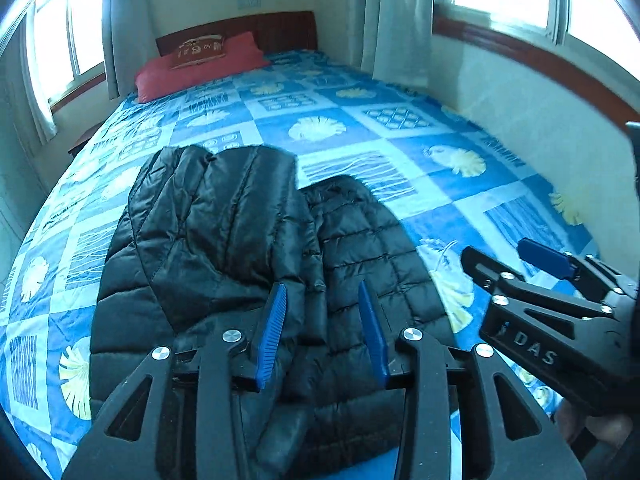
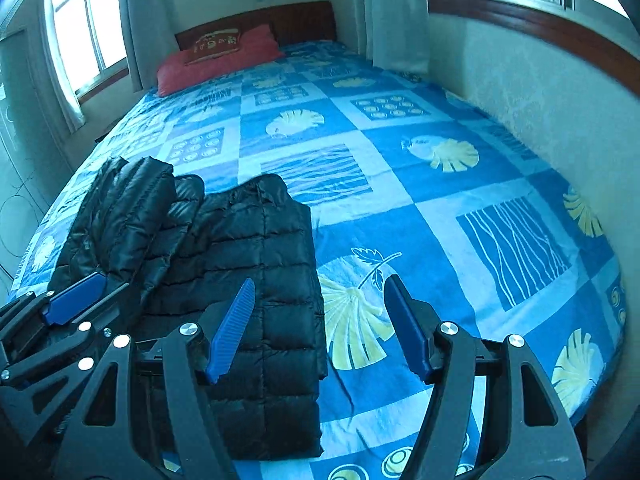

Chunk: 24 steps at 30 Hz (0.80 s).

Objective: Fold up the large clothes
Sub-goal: 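Fold the lifted side over the jacket with the left tool and release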

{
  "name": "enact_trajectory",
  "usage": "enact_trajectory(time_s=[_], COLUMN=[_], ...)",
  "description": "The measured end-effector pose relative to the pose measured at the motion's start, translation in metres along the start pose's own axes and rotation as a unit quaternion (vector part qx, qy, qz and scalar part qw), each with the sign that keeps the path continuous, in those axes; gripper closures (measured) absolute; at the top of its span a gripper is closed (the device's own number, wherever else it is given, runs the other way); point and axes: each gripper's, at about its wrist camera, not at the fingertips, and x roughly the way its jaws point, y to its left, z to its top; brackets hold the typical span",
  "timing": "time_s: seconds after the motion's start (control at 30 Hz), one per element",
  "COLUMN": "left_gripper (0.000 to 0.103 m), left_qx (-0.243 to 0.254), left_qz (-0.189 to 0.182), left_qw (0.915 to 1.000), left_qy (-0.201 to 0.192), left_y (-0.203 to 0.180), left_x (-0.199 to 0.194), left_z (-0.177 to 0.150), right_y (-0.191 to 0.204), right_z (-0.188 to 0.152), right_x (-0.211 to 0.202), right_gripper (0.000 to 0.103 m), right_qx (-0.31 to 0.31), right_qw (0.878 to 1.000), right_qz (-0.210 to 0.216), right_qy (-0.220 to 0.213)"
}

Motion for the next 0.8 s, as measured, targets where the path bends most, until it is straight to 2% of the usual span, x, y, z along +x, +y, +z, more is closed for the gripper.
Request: enact_trajectory(time_s=[0.17, 0.23, 0.3, 0.4, 0.47, 0.53, 0.67, 0.8], left_gripper=[0.064, 0.05, 0.046, 0.045, 0.044, 0.038, 0.037, 0.038], left_qx=[0.0, -0.002, -0.01, -0.034, -0.065, -0.096, -0.154, -0.19], left_qz=[-0.017, -0.02, -0.014, 0.003, 0.019, 0.045, 0.085, 0.085], left_qw=[0.9996, 0.9989, 0.9981, 0.9962, 0.9934, 0.9892, 0.9813, 0.9769], left_qy=[-0.024, -0.041, -0.06, -0.081, -0.092, -0.102, -0.079, -0.049], left_y=[0.004, 0.01, 0.021, 0.053, 0.085, 0.117, 0.176, 0.206], left_x=[-0.035, -0.052, -0.067, -0.086, -0.096, -0.099, -0.08, -0.054], left_z=[-0.005, -0.007, -0.009, -0.012, -0.015, -0.019, -0.033, -0.048], right_y=[0.014, 0.02, 0.03, 0.048, 0.062, 0.076, 0.116, 0.138], right_z=[-0.001, -0.002, -0.002, -0.001, 0.003, 0.007, 0.015, 0.016], right_x=[-0.015, -0.02, -0.025, -0.031, -0.032, -0.031, -0.015, 0.012], right_gripper=[0.035, 0.035, 0.035, 0.035, 0.034, 0.027, 0.024, 0.022], right_qx=[-0.011, -0.013, -0.02, -0.03, -0.028, -0.029, -0.061, -0.068], right_qw=[1.0, 1.0, 1.0, 0.999, 0.998, 0.998, 0.996, 0.994], right_qz=[0.0, 0.006, 0.01, 0.018, 0.038, 0.053, 0.069, 0.079], right_qy=[-0.012, -0.015, -0.02, -0.027, -0.029, -0.031, -0.02, 0.007])
